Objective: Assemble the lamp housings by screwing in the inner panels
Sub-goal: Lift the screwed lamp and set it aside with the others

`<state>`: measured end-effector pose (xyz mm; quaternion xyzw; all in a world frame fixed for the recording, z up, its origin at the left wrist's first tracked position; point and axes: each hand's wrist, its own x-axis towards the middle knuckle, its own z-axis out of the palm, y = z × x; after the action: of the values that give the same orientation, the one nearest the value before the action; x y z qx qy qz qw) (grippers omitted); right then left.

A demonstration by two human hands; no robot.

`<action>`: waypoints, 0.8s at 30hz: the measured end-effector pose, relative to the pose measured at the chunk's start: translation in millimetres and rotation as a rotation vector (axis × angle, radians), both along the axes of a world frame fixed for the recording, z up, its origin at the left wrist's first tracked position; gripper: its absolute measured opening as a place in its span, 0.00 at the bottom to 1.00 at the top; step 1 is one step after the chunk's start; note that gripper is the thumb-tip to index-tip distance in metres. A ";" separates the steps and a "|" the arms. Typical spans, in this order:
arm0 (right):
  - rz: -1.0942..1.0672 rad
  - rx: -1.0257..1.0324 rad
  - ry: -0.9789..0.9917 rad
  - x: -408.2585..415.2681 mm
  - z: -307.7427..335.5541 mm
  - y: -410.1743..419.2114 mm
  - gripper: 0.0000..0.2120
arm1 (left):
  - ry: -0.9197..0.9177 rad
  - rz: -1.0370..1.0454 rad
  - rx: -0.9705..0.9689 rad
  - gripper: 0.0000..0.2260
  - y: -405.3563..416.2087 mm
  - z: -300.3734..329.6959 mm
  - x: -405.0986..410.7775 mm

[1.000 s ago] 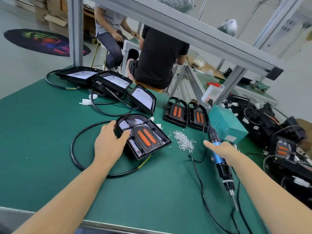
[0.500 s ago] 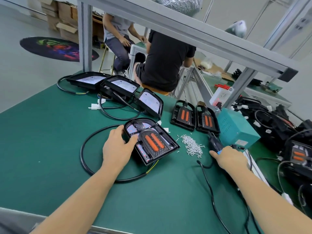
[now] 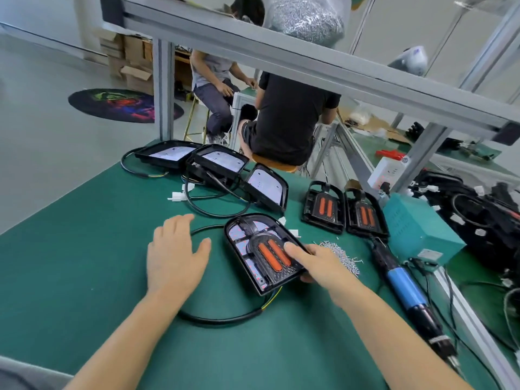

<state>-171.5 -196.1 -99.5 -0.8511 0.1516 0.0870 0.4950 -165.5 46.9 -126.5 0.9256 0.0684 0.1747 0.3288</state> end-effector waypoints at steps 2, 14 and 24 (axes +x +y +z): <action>-0.043 0.178 0.022 2.9 -6.1 3.9 0.15 | 0.135 0.037 0.169 0.26 21.4 -5.7 -5.6; 0.242 0.415 -0.246 -11.9 3.8 8.8 0.15 | 0.125 0.016 -0.007 0.06 29.5 -7.1 12.8; 0.482 -0.057 -0.582 -5.8 46.9 12.4 0.10 | -0.165 -0.669 -0.643 0.11 38.2 81.3 24.5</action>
<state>-177.3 -183.7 -52.6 -0.8650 -0.1976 -0.0487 0.4587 -141.1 85.1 -45.2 0.7311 -0.2095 0.1019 0.6412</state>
